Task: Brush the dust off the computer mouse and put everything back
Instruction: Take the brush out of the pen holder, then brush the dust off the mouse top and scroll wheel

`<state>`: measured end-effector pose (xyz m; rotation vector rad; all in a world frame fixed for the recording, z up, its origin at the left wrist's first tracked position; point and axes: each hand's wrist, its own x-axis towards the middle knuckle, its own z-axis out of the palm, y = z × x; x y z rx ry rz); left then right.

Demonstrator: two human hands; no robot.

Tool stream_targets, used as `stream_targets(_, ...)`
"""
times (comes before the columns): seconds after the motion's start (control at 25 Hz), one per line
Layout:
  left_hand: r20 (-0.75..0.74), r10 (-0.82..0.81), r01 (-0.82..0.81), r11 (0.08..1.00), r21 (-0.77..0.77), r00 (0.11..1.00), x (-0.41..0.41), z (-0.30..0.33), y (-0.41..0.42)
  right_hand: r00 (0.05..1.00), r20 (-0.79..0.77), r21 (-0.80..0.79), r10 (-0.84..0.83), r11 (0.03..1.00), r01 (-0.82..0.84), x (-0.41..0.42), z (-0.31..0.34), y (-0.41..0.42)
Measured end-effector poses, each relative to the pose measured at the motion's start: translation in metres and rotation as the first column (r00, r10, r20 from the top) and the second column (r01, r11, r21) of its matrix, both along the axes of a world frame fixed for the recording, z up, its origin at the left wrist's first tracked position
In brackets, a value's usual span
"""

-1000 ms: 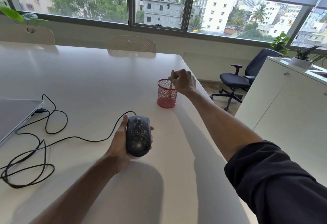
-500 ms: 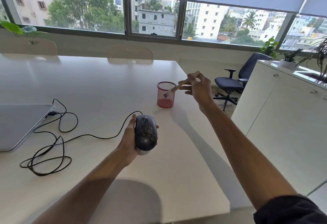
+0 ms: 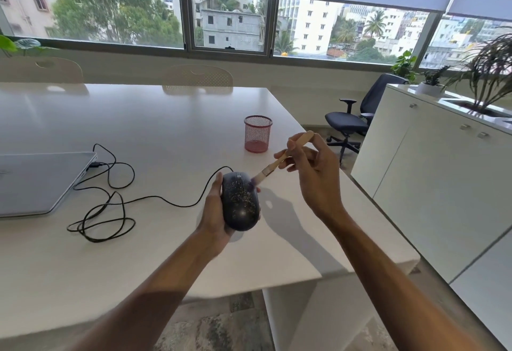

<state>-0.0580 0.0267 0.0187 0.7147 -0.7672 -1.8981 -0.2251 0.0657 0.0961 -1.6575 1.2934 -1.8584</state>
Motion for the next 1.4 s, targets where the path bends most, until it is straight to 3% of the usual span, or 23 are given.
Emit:
stream_targets(0.24, -0.010, -0.012, 0.012, 1.000, -0.017, 1.000, 0.006, 0.009, 0.043, 0.991, -0.133, 0.060, 0.010, 0.998, -0.002, 0.001, -0.009, 0.045)
stream_targets(0.44, -0.075, -0.022, 0.017, 0.997, -0.076, 0.997, 0.011, 0.017, 0.083, 0.995, -0.033, 0.109, 0.096, 0.990, -0.092, -0.006, -0.013, 0.075)
stream_targets(0.72, -0.144, -0.055, 0.044, 0.996, -0.078, 0.988, -0.010, 0.012, 0.141, 0.993, -0.015, 0.115, 0.121, 0.986, -0.118, -0.028, -0.015, 0.124)
stream_targets(0.96, -0.062, 0.042, -0.047, 0.996, -0.079, 0.997, -0.030, -0.009, 0.188, 0.967, 0.097, 0.085, 0.234, 0.966, -0.242, -0.044, -0.019, 0.170)
stream_targets(1.12, -0.037, 0.059, -0.062, 0.995, -0.082, 0.998, -0.041, -0.017, 0.214, 0.950, 0.070, 0.122, 0.304, 0.943, -0.310, -0.055, -0.027, 0.191)
stream_targets(1.4, -0.030, 0.067, -0.070, 0.989, -0.127, 0.997, -0.051, -0.014, 0.234, 0.981, -0.022, 0.118, 0.193, 0.975, -0.189, -0.066, -0.036, 0.205)
